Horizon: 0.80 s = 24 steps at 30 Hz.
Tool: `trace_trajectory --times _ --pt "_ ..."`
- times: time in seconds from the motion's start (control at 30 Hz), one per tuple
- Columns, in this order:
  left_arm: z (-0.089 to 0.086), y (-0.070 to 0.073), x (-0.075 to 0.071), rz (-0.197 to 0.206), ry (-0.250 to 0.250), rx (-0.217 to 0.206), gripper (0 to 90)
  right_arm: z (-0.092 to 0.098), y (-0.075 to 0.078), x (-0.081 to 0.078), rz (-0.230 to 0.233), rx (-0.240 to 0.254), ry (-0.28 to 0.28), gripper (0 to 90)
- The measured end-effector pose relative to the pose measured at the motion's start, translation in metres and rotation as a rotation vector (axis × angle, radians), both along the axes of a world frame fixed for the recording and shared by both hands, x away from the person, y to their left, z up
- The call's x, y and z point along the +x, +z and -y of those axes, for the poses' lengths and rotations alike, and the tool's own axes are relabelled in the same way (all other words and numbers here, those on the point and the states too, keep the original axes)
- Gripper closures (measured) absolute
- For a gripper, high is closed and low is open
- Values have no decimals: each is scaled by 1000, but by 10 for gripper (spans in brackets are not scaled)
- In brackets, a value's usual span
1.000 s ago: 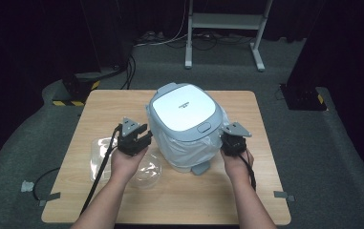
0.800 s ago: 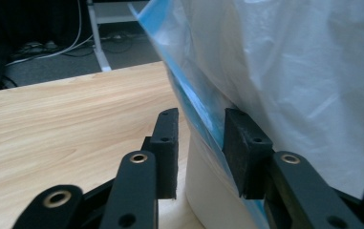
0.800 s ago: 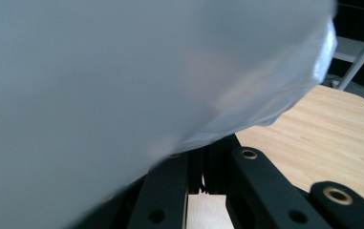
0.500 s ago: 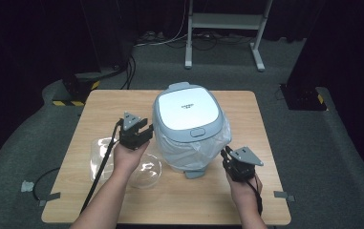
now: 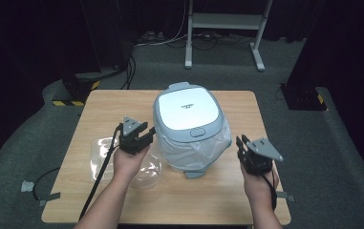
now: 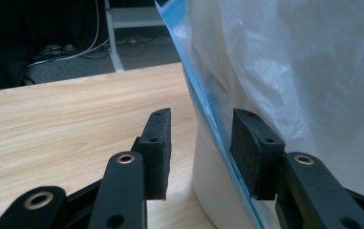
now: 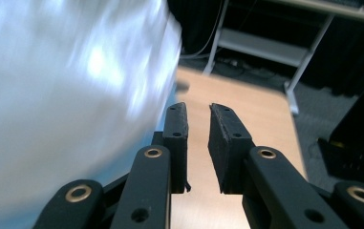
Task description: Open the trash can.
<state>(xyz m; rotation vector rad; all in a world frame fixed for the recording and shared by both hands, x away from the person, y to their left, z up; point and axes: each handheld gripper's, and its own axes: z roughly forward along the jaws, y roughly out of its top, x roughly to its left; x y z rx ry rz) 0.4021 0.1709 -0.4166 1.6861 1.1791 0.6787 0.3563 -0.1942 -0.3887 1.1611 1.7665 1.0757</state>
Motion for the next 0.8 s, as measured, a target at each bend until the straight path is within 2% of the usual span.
trace_trajectory --times 0.07,0.1,0.13,0.17,0.2,0.27,0.3,0.33,0.4,0.5,0.63,0.8 --pt "3 -2 0 -5 -6 2 589 -5 6 19 -9 20 13 777" --pt "5 -3 2 -10 -17 2 589 -14 -1 38 -49 32 26 780" --pt "5 -3 2 -10 -17 2 594 -14 -1 38 -49 32 26 780" --pt "5 -4 3 -13 -13 1 594 -17 -7 44 -70 29 27 779" --pt "4 -5 6 -23 -16 -15 599 -27 -26 57 -113 16 46 779" --pt "3 -6 7 -25 -19 -22 598 -30 -31 58 -121 19 53 779" --pt "3 -6 9 -23 -27 -24 611 -40 -40 58 -123 15 86 799" --pt "4 -6 10 -22 -32 -23 619 -43 -41 56 -116 4 79 825" --pt "4 -6 12 -24 -36 -25 640 -45 -42 54 -103 -1 70 841" --pt "5 -5 18 -21 -46 -15 649 -45 -44 48 -102 21 67 848" --pt "2 -5 25 -19 -47 -18 668 -51 -46 33 -77 11 83 855" --pt "1 -5 32 -21 -49 -9 672 -55 -47 28 -72 14 79 845"
